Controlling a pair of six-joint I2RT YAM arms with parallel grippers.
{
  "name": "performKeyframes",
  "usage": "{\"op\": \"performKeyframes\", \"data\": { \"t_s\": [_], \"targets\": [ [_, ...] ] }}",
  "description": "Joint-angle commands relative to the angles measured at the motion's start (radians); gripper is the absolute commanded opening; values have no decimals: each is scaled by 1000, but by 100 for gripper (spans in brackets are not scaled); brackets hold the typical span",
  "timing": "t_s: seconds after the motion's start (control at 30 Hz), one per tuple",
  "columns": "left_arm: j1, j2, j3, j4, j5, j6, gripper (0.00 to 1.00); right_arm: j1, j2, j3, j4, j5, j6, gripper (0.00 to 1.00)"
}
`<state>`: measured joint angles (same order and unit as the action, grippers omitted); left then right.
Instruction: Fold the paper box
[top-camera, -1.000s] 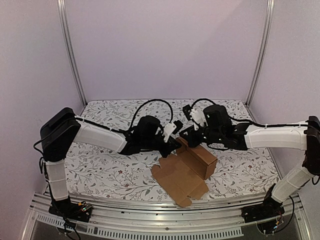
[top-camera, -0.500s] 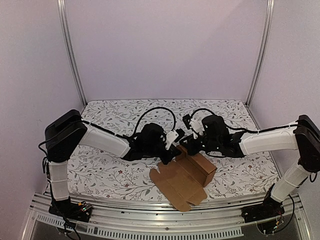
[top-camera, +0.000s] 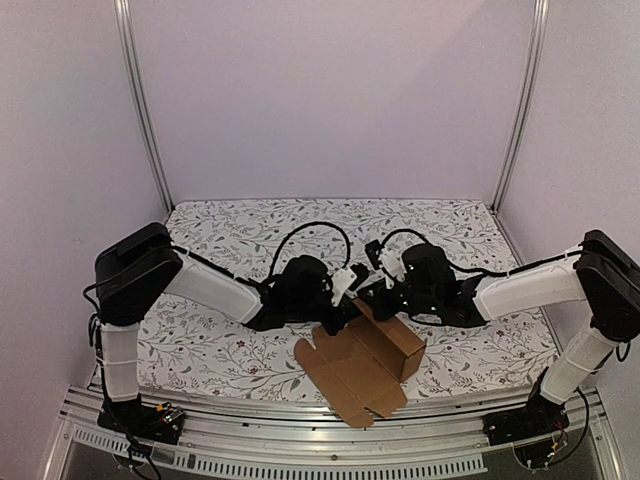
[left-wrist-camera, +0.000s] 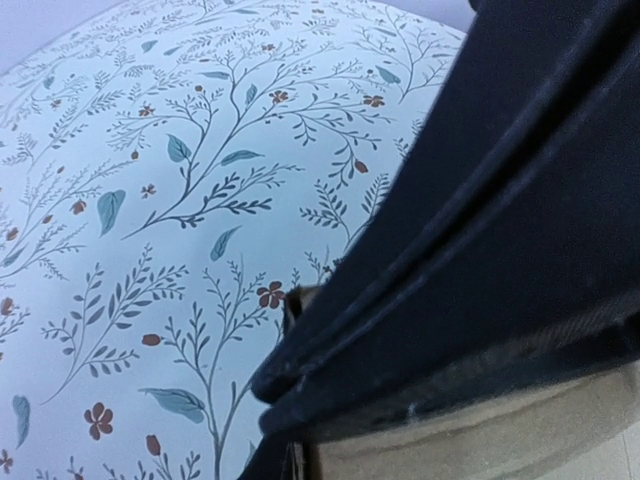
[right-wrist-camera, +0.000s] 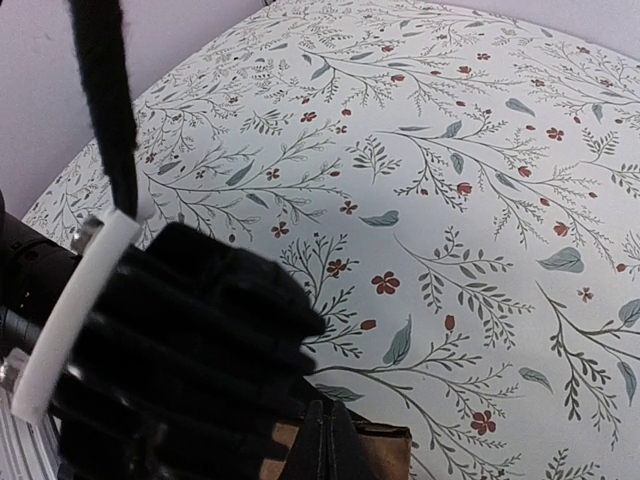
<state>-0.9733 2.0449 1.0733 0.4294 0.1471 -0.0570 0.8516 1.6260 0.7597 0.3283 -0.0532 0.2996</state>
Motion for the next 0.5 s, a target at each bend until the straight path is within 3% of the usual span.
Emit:
{"op": "performKeyframes", "data": {
  "t_s": [0.0, 0.47],
  "targets": [
    [-21, 21, -29, 34, -5, -11, 14, 18, 48, -36, -66, 40, 29, 0],
    [-31, 49, -57, 104, -14, -55, 14, 29, 31, -48, -74, 47, 57, 0]
  ]
}}
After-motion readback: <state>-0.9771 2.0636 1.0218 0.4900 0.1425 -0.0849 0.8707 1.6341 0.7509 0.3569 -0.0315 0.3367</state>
